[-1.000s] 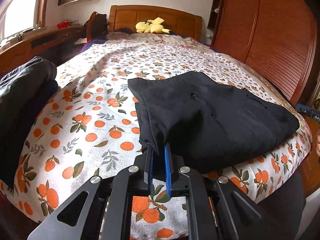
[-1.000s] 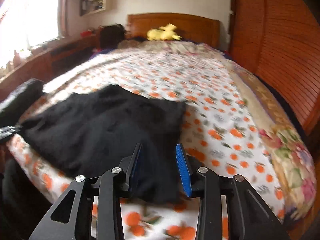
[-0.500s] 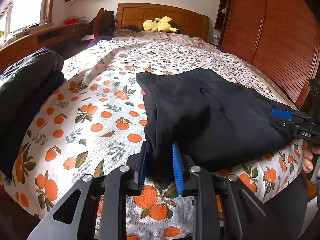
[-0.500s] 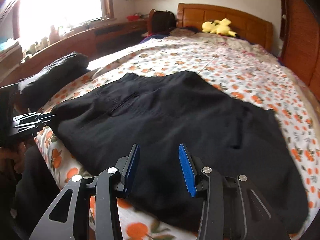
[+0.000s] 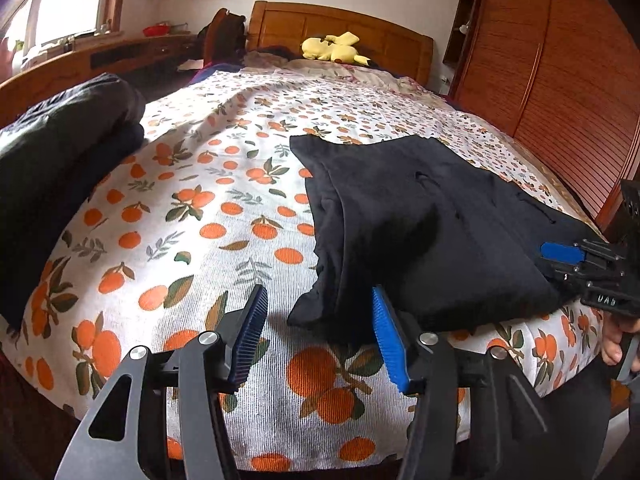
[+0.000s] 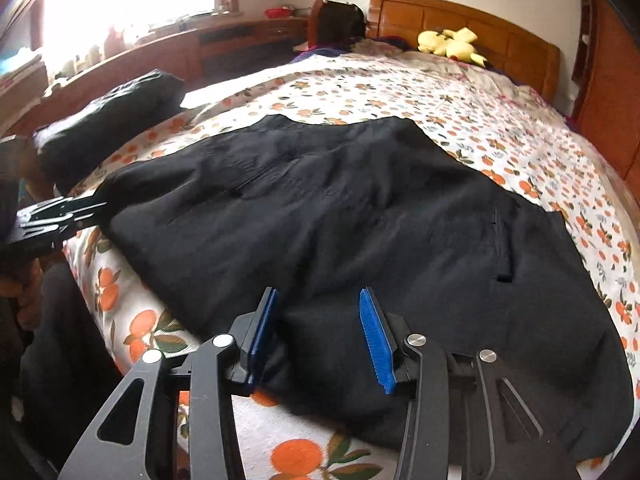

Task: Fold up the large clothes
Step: 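Close the left tool on the folded coat edge, then lift the coat edge with the left tool and fold it over the bundle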

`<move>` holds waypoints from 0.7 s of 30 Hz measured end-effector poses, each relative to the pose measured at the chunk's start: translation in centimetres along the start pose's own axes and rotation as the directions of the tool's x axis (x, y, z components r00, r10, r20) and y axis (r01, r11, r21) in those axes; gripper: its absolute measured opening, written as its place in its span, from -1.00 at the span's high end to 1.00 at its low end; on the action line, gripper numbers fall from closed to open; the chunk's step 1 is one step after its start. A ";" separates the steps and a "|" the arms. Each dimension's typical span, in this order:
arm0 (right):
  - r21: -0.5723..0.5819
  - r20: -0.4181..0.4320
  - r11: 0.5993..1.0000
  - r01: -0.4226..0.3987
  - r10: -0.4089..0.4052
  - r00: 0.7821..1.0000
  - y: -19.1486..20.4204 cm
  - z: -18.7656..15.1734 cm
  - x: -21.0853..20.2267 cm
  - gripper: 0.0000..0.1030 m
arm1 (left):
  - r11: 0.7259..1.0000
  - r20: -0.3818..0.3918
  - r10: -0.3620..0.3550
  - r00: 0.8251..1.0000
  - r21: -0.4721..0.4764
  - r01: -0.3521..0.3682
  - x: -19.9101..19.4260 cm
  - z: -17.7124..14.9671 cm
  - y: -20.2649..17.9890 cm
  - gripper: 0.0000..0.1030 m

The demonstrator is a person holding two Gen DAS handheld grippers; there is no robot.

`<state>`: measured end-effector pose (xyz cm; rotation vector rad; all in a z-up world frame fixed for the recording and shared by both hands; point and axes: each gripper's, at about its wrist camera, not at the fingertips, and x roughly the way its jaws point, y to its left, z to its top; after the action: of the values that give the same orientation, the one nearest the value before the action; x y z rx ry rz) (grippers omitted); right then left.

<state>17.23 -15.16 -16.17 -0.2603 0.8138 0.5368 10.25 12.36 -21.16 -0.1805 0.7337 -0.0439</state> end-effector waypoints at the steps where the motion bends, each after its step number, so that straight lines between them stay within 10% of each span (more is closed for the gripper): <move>1: -0.007 -0.003 1.000 0.006 -0.006 1.000 0.1 0.0 0.2 0.23 | 1.000 -0.002 -0.002 1.000 -0.004 0.002 0.1 0.0 0.0 -0.07; 6: 0.004 -0.030 1.000 -0.023 0.023 0.999 -0.5 -0.7 1.9 0.23 | 1.000 -0.009 -0.018 1.000 -0.022 0.018 0.3 0.0 0.1 -0.06; 13: 0.007 -0.018 0.999 -0.048 0.048 0.999 -0.8 -1.2 2.2 0.22 | 0.998 -0.025 -0.064 0.998 -0.001 0.064 0.2 0.4 -1.1 0.68; 21: 0.029 -0.001 0.999 -0.035 0.035 0.999 -1.5 -1.3 0.4 0.21 | 0.994 0.108 -0.098 0.989 0.067 0.091 -3.2 4.4 -4.5 0.79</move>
<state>17.51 -16.85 -17.30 -0.2200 0.8286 0.5568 10.91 8.89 -14.98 -0.1572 0.6120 -0.1456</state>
